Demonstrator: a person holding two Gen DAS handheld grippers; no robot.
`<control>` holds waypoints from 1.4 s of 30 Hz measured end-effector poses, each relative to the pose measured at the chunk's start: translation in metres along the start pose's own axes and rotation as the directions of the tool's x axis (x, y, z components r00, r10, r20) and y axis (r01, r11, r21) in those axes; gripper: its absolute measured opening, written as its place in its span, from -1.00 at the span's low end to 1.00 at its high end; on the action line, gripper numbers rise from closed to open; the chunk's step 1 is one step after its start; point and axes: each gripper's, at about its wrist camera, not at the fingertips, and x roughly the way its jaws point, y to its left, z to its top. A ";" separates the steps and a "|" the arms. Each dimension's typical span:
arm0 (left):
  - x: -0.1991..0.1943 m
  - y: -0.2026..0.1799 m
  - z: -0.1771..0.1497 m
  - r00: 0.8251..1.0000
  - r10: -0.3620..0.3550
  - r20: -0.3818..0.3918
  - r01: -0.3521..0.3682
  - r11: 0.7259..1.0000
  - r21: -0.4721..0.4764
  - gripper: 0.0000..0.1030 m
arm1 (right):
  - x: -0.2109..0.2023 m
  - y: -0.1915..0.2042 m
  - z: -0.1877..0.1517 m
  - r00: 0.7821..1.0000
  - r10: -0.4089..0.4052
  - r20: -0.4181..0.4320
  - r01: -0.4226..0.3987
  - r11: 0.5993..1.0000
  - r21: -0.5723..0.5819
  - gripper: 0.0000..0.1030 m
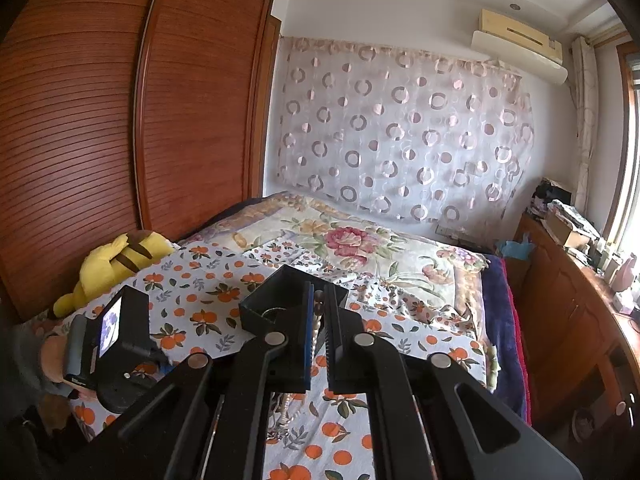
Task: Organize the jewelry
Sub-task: 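Drop the red string bracelet into the box with the left gripper while the right holds the necklace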
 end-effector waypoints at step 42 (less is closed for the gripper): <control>0.007 0.092 0.146 0.965 0.133 0.226 -0.091 0.978 -0.187 -0.87 | 0.062 -0.030 0.100 0.993 0.016 0.120 -0.010 0.999 -0.050 -0.89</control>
